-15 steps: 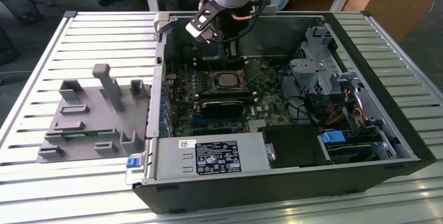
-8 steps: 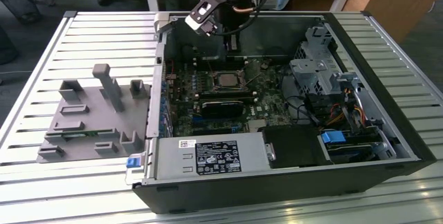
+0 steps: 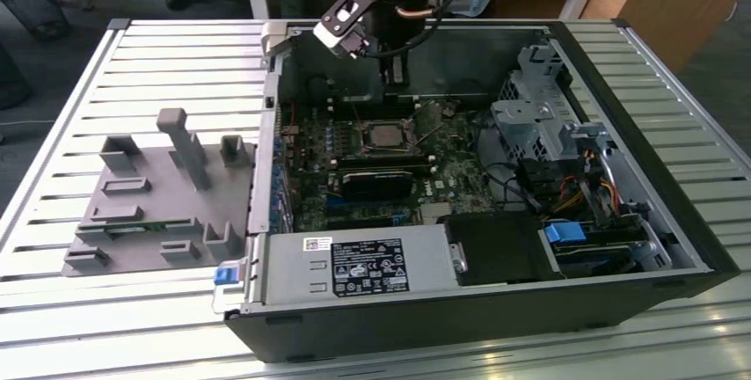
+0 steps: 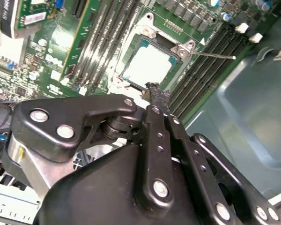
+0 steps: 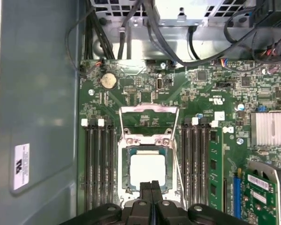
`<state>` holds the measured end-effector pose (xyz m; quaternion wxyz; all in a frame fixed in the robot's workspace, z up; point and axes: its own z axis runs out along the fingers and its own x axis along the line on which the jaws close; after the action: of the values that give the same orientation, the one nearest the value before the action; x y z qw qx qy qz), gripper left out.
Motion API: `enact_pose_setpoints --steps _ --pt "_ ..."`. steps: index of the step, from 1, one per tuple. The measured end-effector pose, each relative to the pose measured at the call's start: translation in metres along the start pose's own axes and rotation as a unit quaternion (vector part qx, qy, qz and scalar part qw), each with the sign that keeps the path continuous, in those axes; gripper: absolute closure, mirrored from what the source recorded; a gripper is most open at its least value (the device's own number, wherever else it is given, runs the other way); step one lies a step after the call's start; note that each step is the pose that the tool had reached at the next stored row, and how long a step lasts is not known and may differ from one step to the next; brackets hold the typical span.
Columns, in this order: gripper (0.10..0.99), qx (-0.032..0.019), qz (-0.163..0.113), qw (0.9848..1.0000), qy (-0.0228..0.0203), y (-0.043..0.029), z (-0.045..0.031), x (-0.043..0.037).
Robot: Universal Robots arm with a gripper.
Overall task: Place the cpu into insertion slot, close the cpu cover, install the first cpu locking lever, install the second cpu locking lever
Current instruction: 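Close the cpu cover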
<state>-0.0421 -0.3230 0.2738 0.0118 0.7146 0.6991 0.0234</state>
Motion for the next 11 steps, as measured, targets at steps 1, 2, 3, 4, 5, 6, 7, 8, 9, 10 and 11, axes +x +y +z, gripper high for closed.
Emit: enact_pose_setpoints --steps 1,2,3,4,5,6,7,8,9,10,11 --pt "0.98 0.0 0.0 1.0 0.0 0.0 0.0 -0.0015" --pt "0.98 0.0 0.0 1.0 0.0 0.0001 0.0 -0.0034" --pt "0.98 0.0 0.0 1.0 -0.0001 0.0001 -0.0001 -0.0055" --pt "0.98 0.0 0.0 1.0 0.0 0.0002 -0.0001 -0.0074" --pt "0.98 0.0001 0.0 1.0 -0.0001 0.0002 -0.0002 -0.0087" --pt "0.98 0.0001 0.0 1.0 0.0 0.0007 -0.0001 -0.0093" --pt "0.98 0.0005 0.001 1.0 0.0 0.0025 0.0001 -0.0093" --pt "0.98 0.0009 0.001 1.0 0.0 0.0055 0.0002 -0.0093" --pt "0.98 0.0015 0.001 1.0 0.0005 0.0095 0.0004 -0.0093" --pt "0.98 0.0021 0.001 1.0 0.0021 0.0133 0.0005 -0.0092" --pt "0.98 0.0025 0.001 1.0 0.0047 0.0168 0.0007 -0.0092"
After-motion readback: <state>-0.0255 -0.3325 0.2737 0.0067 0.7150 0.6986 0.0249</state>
